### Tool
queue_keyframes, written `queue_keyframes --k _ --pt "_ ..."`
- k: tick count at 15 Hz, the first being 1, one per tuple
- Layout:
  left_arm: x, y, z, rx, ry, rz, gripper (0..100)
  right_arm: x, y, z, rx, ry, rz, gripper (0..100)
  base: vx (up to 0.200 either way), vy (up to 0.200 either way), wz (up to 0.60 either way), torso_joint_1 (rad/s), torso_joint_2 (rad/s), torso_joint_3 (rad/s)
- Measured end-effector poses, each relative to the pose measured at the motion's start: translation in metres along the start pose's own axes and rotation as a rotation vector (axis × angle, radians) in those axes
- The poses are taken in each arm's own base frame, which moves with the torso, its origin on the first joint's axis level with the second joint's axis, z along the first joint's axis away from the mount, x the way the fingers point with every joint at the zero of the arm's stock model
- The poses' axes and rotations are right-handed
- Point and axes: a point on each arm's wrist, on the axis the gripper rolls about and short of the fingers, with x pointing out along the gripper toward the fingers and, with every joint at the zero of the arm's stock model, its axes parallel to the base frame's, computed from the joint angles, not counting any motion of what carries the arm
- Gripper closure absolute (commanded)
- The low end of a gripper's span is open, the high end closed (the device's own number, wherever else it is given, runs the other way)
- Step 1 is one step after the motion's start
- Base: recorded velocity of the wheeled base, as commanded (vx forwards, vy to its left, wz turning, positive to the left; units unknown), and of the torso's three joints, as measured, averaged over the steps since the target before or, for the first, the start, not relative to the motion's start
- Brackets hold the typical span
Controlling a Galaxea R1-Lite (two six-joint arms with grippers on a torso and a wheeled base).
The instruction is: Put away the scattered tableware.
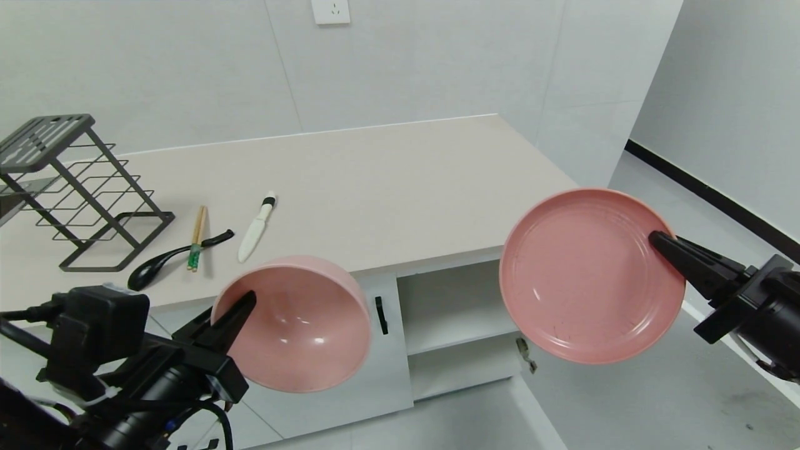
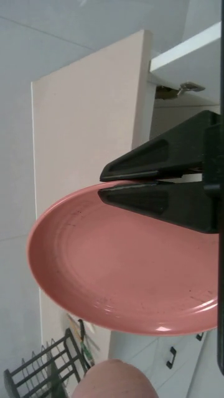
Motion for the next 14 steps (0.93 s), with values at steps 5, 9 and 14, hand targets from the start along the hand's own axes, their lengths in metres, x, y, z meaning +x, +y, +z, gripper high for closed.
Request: queue_keyframes --k 5,9,14 --pt "0.0059 -0.0025 -0.0092 0.022 0.049 -0.003 100 0.0 -0.0001 0.0001 0.0 -0.001 -0.001 100 0.0 0.0 0.0 -0.263 0.51 0.247" --pt "0.0046 -0.002 -0.0071 0.016 0.038 -0.002 100 -0.0002 -0.0001 -0.0003 0.0 0.001 -0.001 100 0.0 0.0 0.0 -0.255 0.49 0.234" --pt "0.0039 -0.0016 -0.0059 0.01 0.032 -0.001 100 -0.0001 -0.0001 -0.0005 0.0 0.002 -0.001 100 0.0 0.0 0.0 -0.25 0.45 0.202"
